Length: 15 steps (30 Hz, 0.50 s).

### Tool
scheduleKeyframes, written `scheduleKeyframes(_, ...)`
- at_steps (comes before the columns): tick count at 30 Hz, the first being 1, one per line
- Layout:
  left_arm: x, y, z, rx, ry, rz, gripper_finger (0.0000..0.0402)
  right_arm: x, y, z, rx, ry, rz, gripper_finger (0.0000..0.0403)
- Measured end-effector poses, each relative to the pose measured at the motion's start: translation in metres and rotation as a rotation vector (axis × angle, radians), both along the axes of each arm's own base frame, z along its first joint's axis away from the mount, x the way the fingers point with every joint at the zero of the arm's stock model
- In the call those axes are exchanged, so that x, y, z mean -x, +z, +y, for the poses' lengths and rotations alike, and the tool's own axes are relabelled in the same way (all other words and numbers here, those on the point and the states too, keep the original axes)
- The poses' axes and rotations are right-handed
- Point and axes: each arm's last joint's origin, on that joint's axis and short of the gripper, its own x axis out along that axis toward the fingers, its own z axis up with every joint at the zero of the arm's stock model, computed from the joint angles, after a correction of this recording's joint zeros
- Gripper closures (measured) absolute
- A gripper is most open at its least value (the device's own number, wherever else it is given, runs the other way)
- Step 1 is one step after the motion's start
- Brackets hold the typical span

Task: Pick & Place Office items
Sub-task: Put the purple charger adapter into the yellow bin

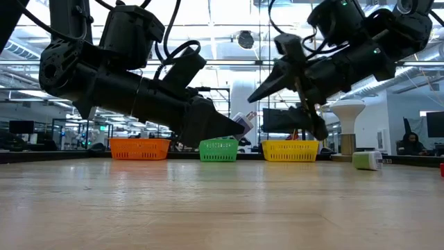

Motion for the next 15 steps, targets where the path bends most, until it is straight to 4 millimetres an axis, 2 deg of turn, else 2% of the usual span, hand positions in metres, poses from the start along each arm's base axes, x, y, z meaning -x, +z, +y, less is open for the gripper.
scheduleKeyframes(7, 0.0, 0.0, 0.0, -0.003, 0.023, -0.003, 0.0273, -0.033, -0.009, 0.003, 0.017, 0.012, 0.029, 0.015)
scheduleKeyframes(11, 0.0, 0.001, -0.001, -0.007, 0.033, -0.004, 0.0273, -0.04, -0.015, 0.002, 0.007, 0.029, 0.047, 0.0163)
scheduleKeyframes(15, 0.001, 0.0, -0.002, -0.012, 0.051, -0.003, 0.0273, -0.039, -0.015, 0.002, 0.012, 0.003, 0.044, 0.0199)
